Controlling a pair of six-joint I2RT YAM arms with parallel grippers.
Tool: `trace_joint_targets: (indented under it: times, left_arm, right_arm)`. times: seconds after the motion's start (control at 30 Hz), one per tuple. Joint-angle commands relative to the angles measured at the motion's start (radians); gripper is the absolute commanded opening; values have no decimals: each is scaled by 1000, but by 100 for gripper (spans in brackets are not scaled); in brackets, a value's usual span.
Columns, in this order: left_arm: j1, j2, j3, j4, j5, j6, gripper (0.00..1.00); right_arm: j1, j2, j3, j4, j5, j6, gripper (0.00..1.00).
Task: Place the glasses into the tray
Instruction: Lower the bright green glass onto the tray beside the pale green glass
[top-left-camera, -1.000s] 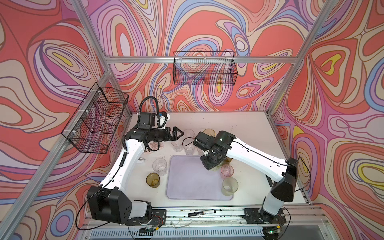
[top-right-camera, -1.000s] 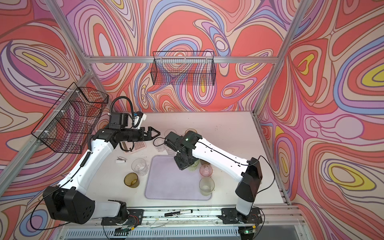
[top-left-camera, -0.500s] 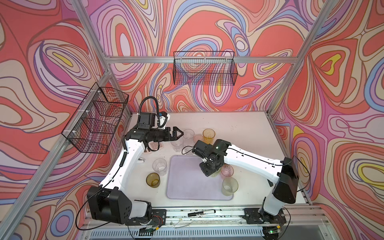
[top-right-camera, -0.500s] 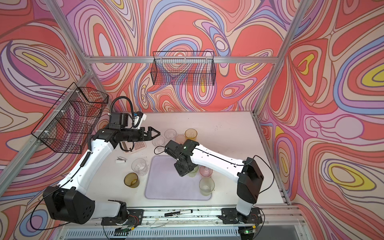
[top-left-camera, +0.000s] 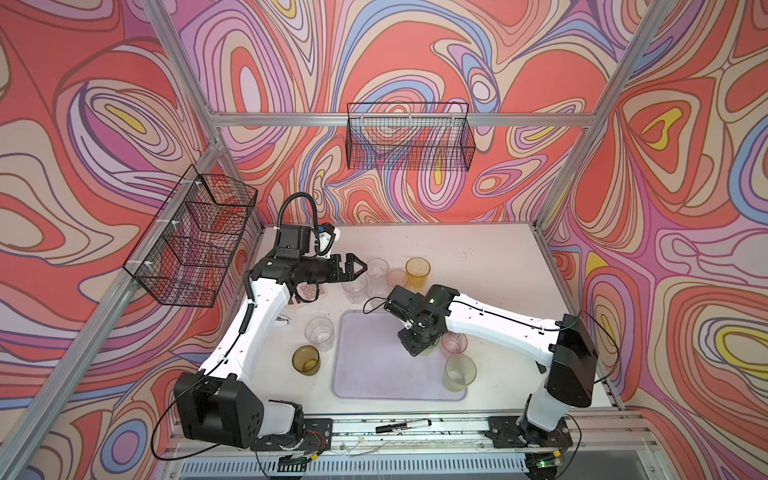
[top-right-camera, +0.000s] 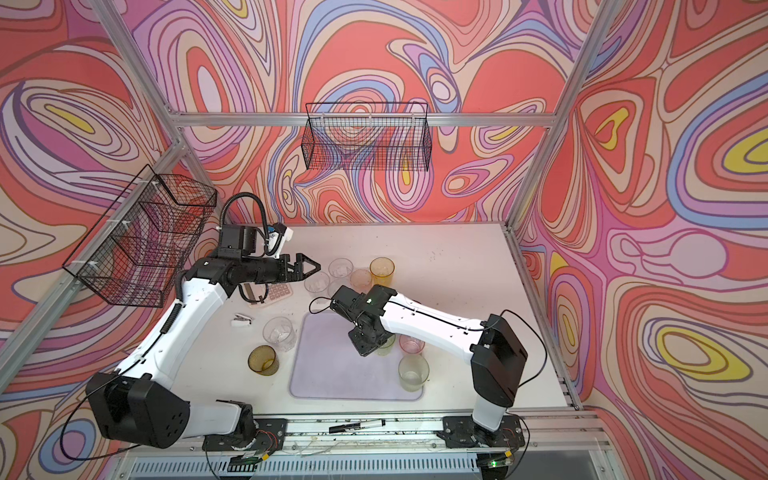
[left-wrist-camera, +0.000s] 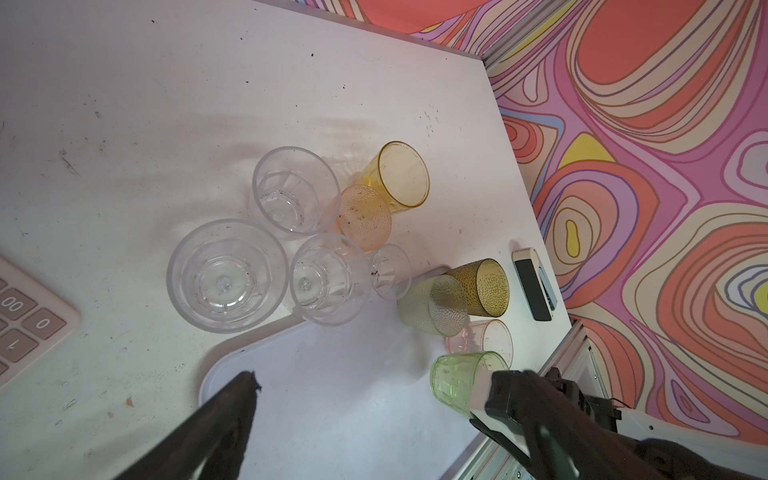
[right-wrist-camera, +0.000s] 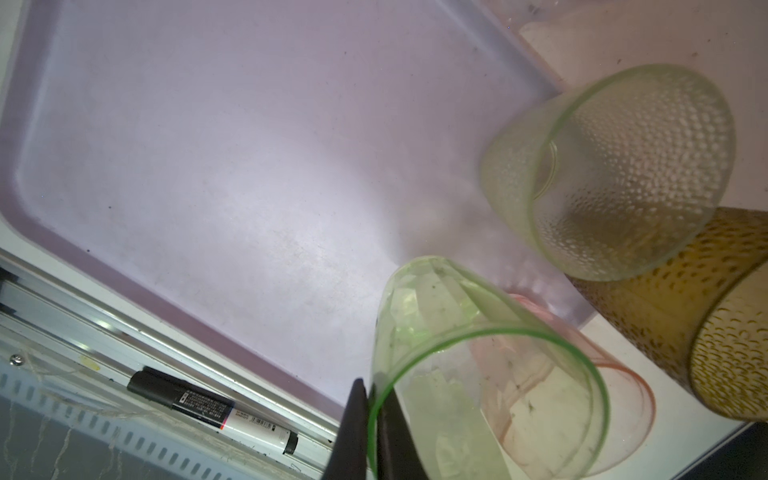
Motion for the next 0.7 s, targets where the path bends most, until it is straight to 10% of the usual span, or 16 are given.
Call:
trace_joint_targets:
  times: [0.0,0.67]
  left_arm:
    - [4,5,-9,8,3,3,100]
    - [4,5,-9,6,-3,6,100]
  right_arm:
    - [6,1,-17,31,28,-12,0]
    - [5,16,-99,93,44,-20,0]
